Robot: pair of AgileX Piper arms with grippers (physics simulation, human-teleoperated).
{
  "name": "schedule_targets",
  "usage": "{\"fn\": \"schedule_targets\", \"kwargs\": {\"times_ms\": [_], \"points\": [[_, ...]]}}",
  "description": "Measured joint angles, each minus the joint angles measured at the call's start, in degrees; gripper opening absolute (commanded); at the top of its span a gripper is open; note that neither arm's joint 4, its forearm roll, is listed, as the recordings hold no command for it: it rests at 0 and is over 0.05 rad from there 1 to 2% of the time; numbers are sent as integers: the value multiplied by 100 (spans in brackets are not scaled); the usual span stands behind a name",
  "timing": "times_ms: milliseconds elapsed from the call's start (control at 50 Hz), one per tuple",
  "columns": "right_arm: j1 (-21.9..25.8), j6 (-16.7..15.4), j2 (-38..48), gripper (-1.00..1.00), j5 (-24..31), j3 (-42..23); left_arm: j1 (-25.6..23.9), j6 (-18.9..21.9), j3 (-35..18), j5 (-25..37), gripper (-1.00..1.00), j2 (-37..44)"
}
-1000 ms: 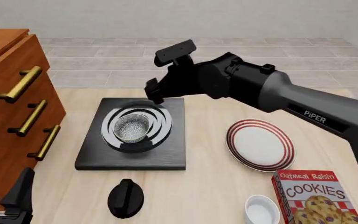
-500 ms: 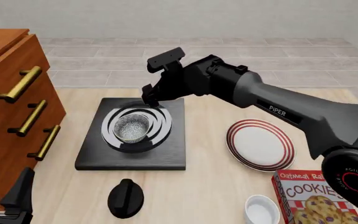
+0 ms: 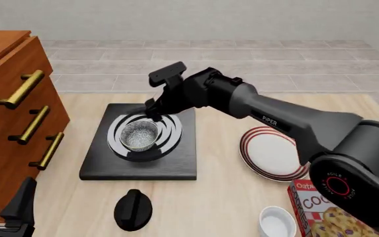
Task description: Pick the akita bowl on the stove and place it on the plate.
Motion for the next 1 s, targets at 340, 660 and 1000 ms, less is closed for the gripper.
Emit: {"fn": "schedule_targets", "kwargs": {"times_ms": [340, 660, 1000], "points": [[79, 115, 215, 100, -140, -14, 0, 0, 0, 0, 100, 0], [137, 211, 358, 100, -289, 16, 0, 0, 0, 0, 100, 0], [166, 312, 474, 100, -470, 141, 0, 0, 0, 0, 100, 0]]}}
